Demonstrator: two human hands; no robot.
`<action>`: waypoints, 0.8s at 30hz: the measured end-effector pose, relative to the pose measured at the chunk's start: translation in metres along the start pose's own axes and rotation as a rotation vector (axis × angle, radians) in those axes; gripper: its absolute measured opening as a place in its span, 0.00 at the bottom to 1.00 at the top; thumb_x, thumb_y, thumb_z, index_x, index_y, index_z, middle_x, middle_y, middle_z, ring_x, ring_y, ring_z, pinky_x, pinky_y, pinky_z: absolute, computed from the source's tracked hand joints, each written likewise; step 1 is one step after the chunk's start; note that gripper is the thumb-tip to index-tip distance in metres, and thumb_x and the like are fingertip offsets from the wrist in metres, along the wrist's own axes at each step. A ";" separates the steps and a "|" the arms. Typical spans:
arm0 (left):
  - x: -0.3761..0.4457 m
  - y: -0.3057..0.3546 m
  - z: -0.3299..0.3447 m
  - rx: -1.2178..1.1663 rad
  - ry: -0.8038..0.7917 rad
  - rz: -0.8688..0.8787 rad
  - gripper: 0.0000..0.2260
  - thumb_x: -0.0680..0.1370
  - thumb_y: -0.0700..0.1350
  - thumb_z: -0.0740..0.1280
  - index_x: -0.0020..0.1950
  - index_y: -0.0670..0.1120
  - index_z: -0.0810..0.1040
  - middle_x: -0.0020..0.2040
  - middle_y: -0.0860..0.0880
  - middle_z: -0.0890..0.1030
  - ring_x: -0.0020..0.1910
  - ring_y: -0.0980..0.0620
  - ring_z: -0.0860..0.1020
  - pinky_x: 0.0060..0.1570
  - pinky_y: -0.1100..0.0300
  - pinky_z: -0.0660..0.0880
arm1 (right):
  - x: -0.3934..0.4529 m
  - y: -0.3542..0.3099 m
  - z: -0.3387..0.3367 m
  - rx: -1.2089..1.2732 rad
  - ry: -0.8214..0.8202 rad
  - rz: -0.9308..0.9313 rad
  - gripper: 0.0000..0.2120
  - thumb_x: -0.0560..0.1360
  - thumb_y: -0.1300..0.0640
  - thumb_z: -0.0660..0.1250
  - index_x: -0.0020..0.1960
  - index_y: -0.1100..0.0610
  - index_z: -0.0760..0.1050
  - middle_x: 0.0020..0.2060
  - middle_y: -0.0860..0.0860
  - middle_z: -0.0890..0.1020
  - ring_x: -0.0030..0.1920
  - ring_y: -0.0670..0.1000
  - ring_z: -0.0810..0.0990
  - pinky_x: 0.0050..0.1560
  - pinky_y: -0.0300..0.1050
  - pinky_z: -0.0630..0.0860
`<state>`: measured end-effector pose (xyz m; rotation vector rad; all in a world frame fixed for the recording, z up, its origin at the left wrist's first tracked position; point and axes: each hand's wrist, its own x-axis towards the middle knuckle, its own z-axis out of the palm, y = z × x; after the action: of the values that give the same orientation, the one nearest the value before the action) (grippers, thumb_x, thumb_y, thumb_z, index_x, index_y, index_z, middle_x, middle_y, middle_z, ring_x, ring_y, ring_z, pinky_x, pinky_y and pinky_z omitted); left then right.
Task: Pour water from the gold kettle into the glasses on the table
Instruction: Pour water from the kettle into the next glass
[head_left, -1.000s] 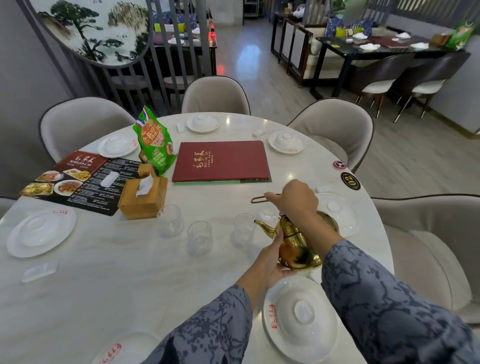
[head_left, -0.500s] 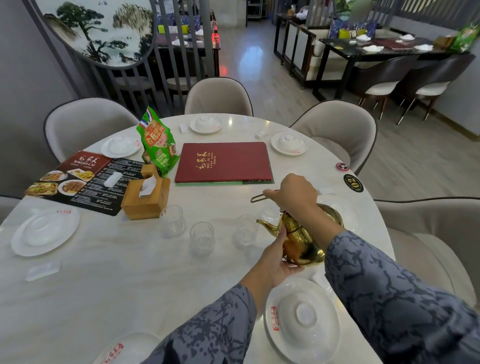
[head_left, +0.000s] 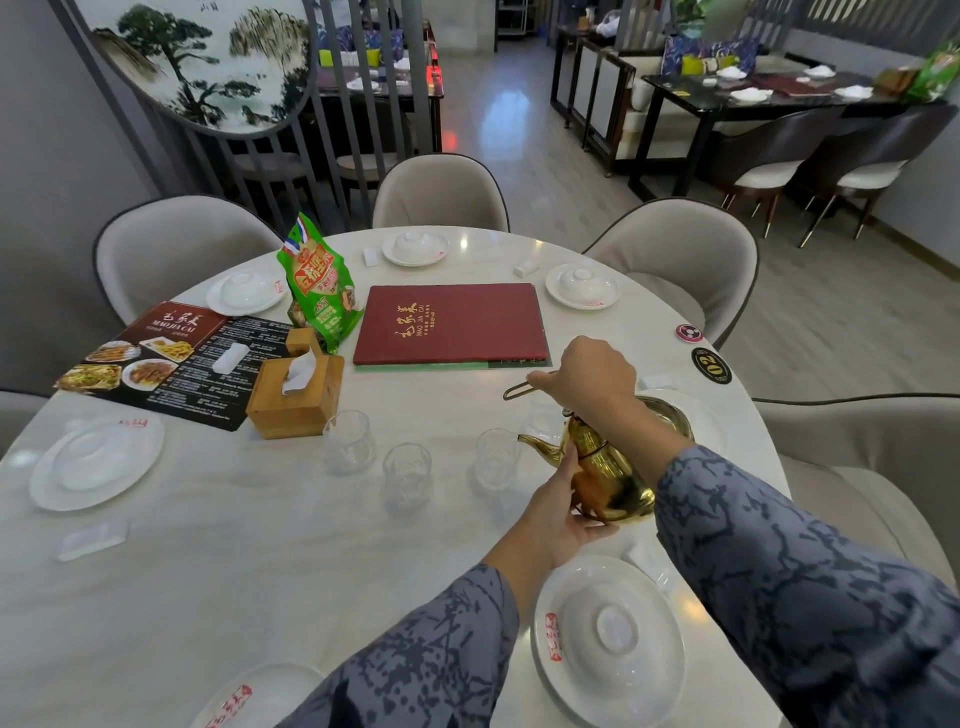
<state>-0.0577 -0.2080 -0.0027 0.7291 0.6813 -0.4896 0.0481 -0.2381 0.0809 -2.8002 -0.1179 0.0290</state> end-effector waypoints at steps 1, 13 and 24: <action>0.000 0.000 0.000 -0.003 -0.001 -0.001 0.33 0.76 0.61 0.66 0.75 0.49 0.62 0.76 0.42 0.66 0.74 0.35 0.66 0.69 0.38 0.69 | 0.000 0.000 0.000 0.000 0.000 -0.004 0.22 0.70 0.41 0.73 0.31 0.55 0.68 0.25 0.48 0.72 0.26 0.48 0.70 0.26 0.41 0.63; 0.002 0.003 0.005 -0.061 -0.043 0.012 0.33 0.76 0.60 0.67 0.76 0.48 0.61 0.77 0.41 0.64 0.74 0.35 0.65 0.69 0.37 0.68 | 0.004 -0.003 -0.008 -0.010 0.006 -0.042 0.20 0.71 0.45 0.72 0.31 0.55 0.68 0.24 0.48 0.72 0.26 0.48 0.71 0.28 0.41 0.66; 0.004 0.005 0.007 -0.063 -0.071 0.019 0.34 0.75 0.61 0.68 0.76 0.48 0.62 0.77 0.41 0.65 0.74 0.35 0.65 0.69 0.37 0.68 | 0.003 -0.005 -0.016 -0.036 0.024 -0.057 0.21 0.72 0.43 0.72 0.31 0.55 0.67 0.26 0.49 0.73 0.27 0.48 0.70 0.27 0.41 0.64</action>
<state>-0.0492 -0.2112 0.0005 0.6558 0.6198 -0.4725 0.0516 -0.2382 0.0978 -2.8309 -0.1946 -0.0206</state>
